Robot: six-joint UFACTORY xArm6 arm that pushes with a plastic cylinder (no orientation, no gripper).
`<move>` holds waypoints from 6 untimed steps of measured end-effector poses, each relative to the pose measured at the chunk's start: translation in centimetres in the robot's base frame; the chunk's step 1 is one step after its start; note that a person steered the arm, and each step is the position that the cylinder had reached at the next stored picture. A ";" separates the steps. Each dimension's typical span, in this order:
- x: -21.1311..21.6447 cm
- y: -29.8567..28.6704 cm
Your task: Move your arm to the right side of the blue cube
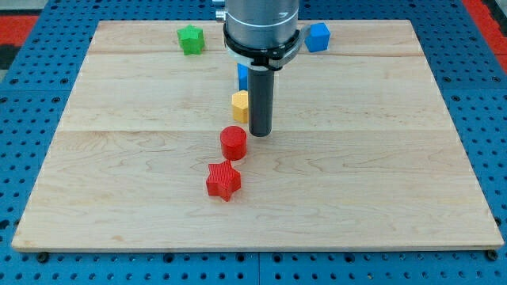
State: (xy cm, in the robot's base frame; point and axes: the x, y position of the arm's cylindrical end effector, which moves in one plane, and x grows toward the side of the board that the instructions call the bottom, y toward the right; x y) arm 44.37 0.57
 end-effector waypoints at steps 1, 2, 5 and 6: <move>-1.0 0.0; -2.1 0.7; -12.5 9.7; -15.8 12.4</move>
